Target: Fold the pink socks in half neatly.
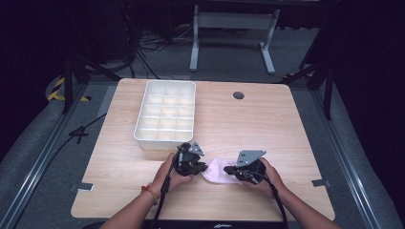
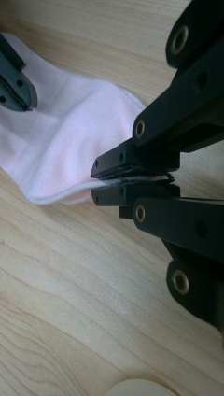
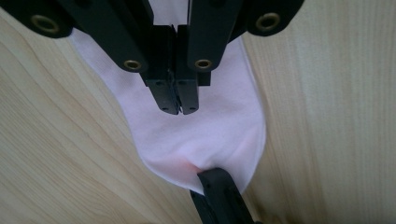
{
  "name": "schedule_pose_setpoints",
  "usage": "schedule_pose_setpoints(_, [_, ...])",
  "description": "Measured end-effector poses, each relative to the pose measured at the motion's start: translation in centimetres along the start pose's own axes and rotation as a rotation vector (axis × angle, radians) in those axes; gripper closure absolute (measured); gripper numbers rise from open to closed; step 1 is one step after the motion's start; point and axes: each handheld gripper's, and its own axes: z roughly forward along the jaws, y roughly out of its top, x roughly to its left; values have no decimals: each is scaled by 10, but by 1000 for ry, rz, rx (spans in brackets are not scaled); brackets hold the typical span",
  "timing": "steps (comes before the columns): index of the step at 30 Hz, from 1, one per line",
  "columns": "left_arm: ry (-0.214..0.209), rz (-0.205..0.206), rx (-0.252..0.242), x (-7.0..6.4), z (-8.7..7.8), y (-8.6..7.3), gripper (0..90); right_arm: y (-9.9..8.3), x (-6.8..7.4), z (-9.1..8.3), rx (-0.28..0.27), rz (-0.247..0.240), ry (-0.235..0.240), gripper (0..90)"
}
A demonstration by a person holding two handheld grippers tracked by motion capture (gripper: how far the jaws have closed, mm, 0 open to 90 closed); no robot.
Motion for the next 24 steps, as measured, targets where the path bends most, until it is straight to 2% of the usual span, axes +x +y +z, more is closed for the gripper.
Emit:
schedule_pose_setpoints(2, [4, 4, -12, 1, -2, -1, 854, -2, -2, 5, 25, 2, -3, 896])
schedule_pose_setpoints(4, [0, -5, -19, 3, -5, -1, 854, -3, -4, 8, 19, 18, 0, 897])
schedule_pose_setpoints(8, [12, -9, -34, 2, -9, -1, 852, 0, -5, 11, 25, 11, -2, 898])
schedule_pose_setpoints(16, [36, 19, -85, -5, -19, -1, 863, 6, -4, 17, 28, 8, 4, 899])
schedule_pose_setpoints(22, [57, 27, -70, -6, -19, 0, 869, 7, -4, 19, 21, 9, 3, 899])
schedule_pose_setpoints(24, [57, 16, -60, -3, -20, -2, 868, 7, -4, 19, 18, 7, 3, 898])
